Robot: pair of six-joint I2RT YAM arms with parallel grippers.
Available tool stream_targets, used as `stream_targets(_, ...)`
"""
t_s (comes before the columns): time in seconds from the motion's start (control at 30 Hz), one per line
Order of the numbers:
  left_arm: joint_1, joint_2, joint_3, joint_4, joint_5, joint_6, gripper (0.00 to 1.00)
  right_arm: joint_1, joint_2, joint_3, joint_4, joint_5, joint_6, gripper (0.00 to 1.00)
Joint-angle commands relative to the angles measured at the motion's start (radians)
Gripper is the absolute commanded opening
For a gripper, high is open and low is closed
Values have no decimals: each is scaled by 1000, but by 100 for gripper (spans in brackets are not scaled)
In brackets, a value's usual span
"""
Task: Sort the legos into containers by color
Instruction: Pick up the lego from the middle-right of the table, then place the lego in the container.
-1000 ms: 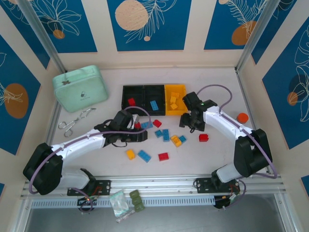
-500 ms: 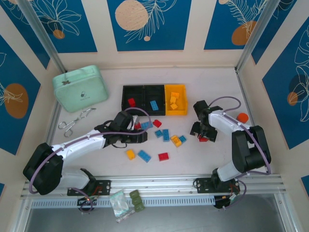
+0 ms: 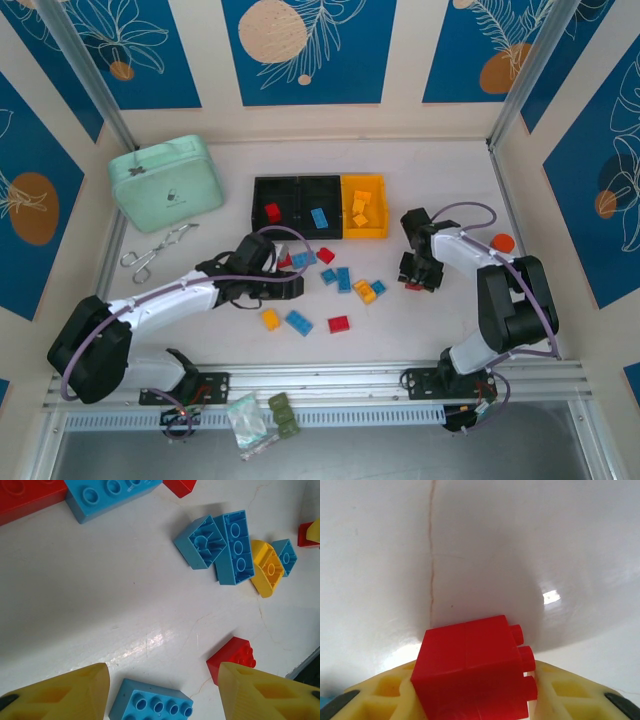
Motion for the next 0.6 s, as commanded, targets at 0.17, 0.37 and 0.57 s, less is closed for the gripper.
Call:
stream_targets(0.17,-9,-87,-14,-82,-78,-42,59,123,-70,161,-80,-26,0,31)
stream_targets(0.37,22,-180,-30,-189,-146,-77,59,245,23,358,-90,-49,-10,31)
stream_targets(0.57,121,-279,-42,-315,-172,-85,59,353,207,620,-96,-67,-37,31)
